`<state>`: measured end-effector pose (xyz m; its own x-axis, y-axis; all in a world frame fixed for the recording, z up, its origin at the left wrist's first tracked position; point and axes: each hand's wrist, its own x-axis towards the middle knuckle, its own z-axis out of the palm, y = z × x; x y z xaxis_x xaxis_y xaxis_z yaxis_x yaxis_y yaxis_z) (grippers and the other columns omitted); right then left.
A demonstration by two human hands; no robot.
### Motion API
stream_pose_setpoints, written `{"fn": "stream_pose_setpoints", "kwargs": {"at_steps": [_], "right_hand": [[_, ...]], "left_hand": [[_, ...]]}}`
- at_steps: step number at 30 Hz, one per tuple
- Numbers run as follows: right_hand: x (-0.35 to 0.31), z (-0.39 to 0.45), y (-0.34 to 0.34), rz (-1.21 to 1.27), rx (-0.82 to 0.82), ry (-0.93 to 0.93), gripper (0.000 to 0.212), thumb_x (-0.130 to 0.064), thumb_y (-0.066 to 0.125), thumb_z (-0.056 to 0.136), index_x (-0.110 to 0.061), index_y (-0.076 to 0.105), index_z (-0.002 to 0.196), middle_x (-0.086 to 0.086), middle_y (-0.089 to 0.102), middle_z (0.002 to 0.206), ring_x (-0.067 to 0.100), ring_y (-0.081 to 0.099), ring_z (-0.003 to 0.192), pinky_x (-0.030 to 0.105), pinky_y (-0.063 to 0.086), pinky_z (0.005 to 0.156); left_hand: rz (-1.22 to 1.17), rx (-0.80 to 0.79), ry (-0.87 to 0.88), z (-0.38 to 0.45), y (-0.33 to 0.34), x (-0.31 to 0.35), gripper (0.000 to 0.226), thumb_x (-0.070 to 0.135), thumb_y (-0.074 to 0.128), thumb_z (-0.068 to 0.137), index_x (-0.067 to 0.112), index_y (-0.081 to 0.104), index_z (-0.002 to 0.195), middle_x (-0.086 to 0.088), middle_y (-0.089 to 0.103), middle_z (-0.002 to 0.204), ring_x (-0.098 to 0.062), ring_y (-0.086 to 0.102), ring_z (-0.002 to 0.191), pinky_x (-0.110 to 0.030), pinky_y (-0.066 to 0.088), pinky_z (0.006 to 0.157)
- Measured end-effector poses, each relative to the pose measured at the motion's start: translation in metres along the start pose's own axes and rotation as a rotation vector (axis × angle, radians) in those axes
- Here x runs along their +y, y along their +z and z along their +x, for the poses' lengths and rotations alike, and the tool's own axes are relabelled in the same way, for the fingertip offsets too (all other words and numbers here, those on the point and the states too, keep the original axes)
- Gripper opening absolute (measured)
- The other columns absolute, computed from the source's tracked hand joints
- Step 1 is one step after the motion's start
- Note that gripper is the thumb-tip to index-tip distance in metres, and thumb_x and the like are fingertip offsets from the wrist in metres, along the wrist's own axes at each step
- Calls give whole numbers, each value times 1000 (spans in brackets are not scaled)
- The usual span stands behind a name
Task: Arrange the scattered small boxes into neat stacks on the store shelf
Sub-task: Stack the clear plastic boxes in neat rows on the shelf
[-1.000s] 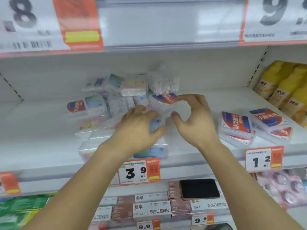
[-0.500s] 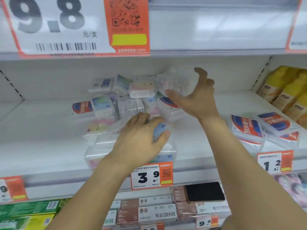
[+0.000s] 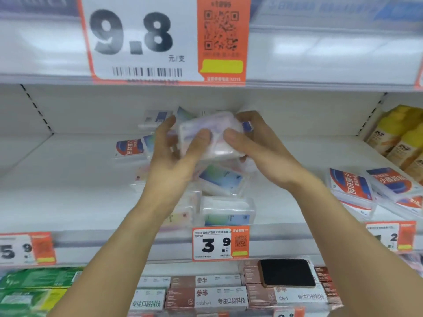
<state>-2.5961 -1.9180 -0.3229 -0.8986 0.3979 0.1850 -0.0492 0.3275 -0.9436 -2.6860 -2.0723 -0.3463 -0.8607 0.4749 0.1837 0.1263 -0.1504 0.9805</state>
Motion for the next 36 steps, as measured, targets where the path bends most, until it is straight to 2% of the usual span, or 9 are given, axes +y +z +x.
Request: {"fn": "stream_pose_setpoints", "kwargs": {"at_steps": [5, 9, 12, 17, 21, 23, 25, 30, 36], "right_hand": [[-4, -11, 22, -127, -70, -15, 40, -60, 33, 97, -41, 62, 118, -18, 69, 102, 7, 64, 88, 34, 53, 82], [-6, -7, 20, -151, 201, -74, 19, -40, 49, 99, -37, 68, 103, -19, 67, 102, -8, 62, 88, 10, 48, 67], [-3, -3, 28, -289, 250, -81, 8, -21, 66, 90, -27, 72, 94, -21, 69, 93, -12, 60, 80, 10, 49, 72], [-7, -6, 82, -589, 27, -239, 5, -27, 66, 89, -27, 71, 91, -20, 68, 92, -3, 59, 87, 5, 39, 76], [-10, -1, 111, -685, -59, -296, 15, -34, 66, 89, -26, 71, 100, -13, 64, 101, 4, 55, 94, 22, 43, 83], [-7, 2, 117, -683, -68, -310, 16, -34, 65, 89, -26, 71, 102, -14, 62, 99, 3, 52, 93, 23, 42, 83], [-3, 5, 123, -700, -80, -332, 17, -31, 65, 88, -23, 71, 102, -11, 63, 98, 4, 53, 91, 23, 41, 81], [3, 3, 139, -794, -241, -351, 22, -43, 57, 87, -27, 72, 92, -7, 67, 96, 15, 61, 92, 37, 50, 87], [3, 20, 69, -777, 268, -213, 27, -37, 64, 84, -22, 69, 106, 7, 63, 112, 29, 54, 111, 38, 43, 95]], "left_hand": [[-87, -121, -89, -10, -38, 10, 46, 40, 72, 75, 17, 67, 114, -4, 72, 110, -23, 68, 105, -51, 53, 92], [266, -23, 53, -15, -94, 15, 25, 38, 71, 83, 27, 66, 105, 17, 72, 93, 3, 65, 86, -11, 47, 72], [492, -8, 92, -14, -149, 15, 24, 35, 68, 85, 30, 60, 107, 31, 65, 89, 15, 58, 81, 0, 39, 63], [903, -94, -21, -13, -230, -1, 35, 30, 73, 83, 35, 54, 112, 15, 46, 142, -6, 50, 121, -30, 41, 98], [1102, -55, -51, -21, -258, 0, 39, 6, 66, 85, 35, 47, 103, -8, 56, 130, -15, 63, 75, -39, 55, 68], [1181, -11, -28, -25, -256, -2, 47, 4, 58, 79, 35, 49, 114, -8, 47, 138, -19, 58, 106, -39, 51, 84], [1307, 23, -11, -25, -245, -5, 56, 32, 53, 72, 35, 50, 128, -4, 43, 142, -30, 39, 125, -45, 35, 103], [1461, 205, 31, -17, -236, -22, 34, 47, 61, 83, 23, 59, 106, -8, 50, 117, -32, 43, 111, -47, 36, 95], [1160, 308, 155, -13, -178, -11, 32, 35, 63, 86, 17, 61, 112, -11, 53, 120, -31, 45, 115, -36, 35, 96]]}}
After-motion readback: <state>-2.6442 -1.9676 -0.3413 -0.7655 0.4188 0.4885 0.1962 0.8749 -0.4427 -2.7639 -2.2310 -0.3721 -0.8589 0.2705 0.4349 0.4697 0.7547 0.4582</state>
